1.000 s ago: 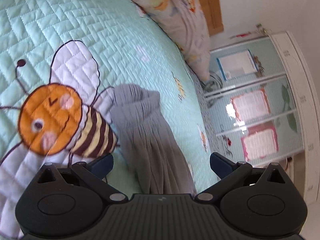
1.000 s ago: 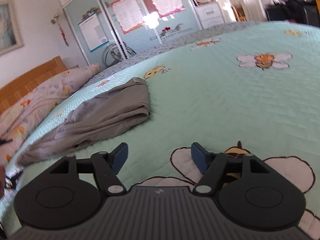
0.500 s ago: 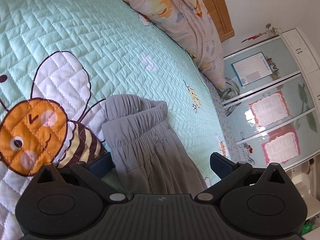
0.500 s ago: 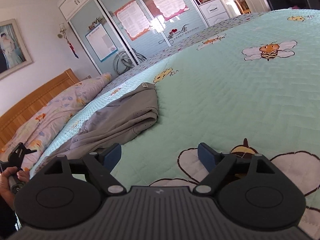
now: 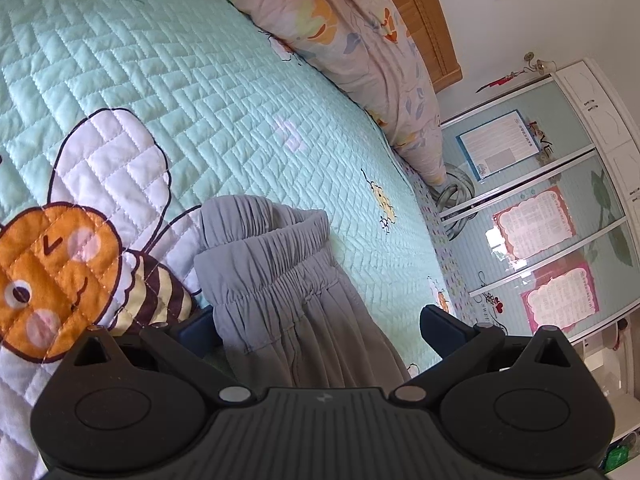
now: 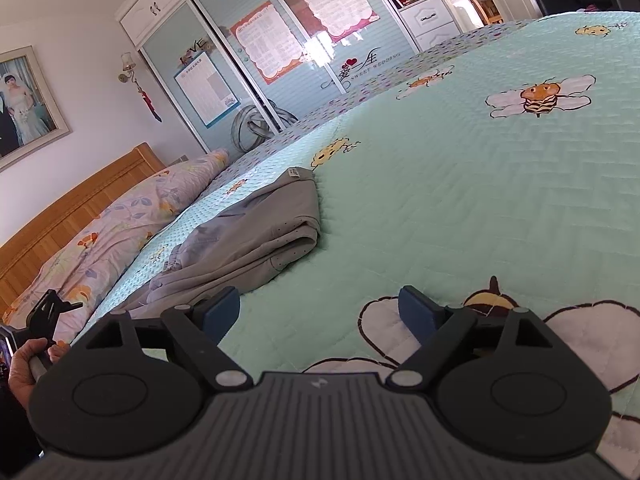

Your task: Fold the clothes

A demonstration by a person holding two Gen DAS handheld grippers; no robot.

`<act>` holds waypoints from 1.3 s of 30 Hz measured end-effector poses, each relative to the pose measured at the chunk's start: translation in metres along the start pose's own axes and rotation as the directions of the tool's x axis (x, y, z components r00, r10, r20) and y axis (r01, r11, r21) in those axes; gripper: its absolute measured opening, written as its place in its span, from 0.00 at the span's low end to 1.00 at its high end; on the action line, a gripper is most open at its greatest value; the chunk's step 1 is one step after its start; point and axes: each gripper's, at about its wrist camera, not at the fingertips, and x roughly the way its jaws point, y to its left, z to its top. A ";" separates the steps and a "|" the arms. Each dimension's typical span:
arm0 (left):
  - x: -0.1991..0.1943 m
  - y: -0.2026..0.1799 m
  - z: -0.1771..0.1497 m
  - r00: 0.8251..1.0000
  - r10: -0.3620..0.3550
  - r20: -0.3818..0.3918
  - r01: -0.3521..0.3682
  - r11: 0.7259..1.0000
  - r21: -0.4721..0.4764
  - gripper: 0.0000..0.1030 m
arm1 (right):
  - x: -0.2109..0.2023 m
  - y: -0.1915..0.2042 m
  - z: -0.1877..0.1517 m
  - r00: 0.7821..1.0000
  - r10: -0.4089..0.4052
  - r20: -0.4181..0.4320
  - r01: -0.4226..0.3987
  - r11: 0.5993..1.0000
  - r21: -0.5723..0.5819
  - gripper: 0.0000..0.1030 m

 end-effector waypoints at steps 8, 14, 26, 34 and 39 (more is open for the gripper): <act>0.003 -0.002 -0.001 1.000 0.027 0.002 -0.027 0.999 0.043 0.80 | -0.001 0.000 0.000 1.000 0.010 0.001 -0.010 1.000 0.005 0.87; 0.000 0.043 0.016 0.996 -0.044 -0.075 0.037 0.994 -0.099 0.34 | -0.002 -0.001 0.000 1.000 0.016 0.004 -0.016 1.000 0.009 0.88; 0.007 0.056 0.017 0.990 -0.117 -0.082 0.102 0.980 -0.172 0.29 | -0.002 -0.003 0.000 1.000 0.025 0.006 -0.025 1.000 0.018 0.88; 0.006 0.056 0.015 0.991 -0.109 -0.077 0.097 0.984 -0.149 0.30 | -0.002 -0.003 -0.001 1.000 0.027 0.007 -0.027 0.999 0.019 0.89; 0.002 0.054 0.013 0.987 -0.141 -0.071 0.131 0.983 -0.128 0.36 | 0.000 -0.001 -0.001 1.000 0.026 0.008 -0.026 0.999 0.019 0.89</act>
